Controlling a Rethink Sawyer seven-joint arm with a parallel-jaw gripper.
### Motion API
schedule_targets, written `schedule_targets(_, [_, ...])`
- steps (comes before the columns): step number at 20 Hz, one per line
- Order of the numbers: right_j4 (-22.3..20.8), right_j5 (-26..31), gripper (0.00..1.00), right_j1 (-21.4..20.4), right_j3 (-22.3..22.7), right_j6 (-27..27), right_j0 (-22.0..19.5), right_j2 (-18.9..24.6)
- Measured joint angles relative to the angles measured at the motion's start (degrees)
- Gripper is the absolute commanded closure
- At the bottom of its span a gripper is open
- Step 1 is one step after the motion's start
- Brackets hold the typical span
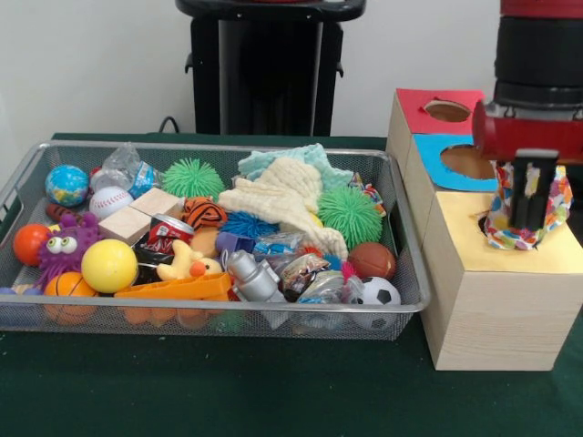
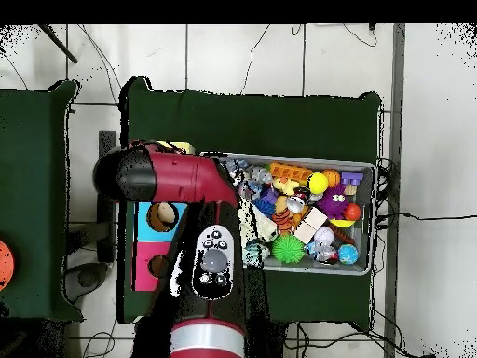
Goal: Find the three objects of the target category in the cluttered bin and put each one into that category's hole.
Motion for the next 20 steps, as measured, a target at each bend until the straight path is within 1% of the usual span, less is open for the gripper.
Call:
schedule_targets(2, [0.0,2.1,1.00,-2.5,1.3,0.0,0.7,0.0])
schedule_targets(4, [0.0,3.2,1.00,-3.9,2.0,0.0,0.9,0.0])
schedule_targets(6, [0.0,4.6,1.00,-6.4,3.6,0.0,0.8,0.0])
schedule_targets(10, [0.0,4.7,1.00,-8.6,5.4,0.0,0.2,0.0])
schedule_targets(13, [0.0,4.7,1.00,-8.9,6.2,0.0,-0.2,0.0])
schedule_targets(20, [-0.3,4.6,1.00,-7.8,7.9,0.0,-1.4,0.0])
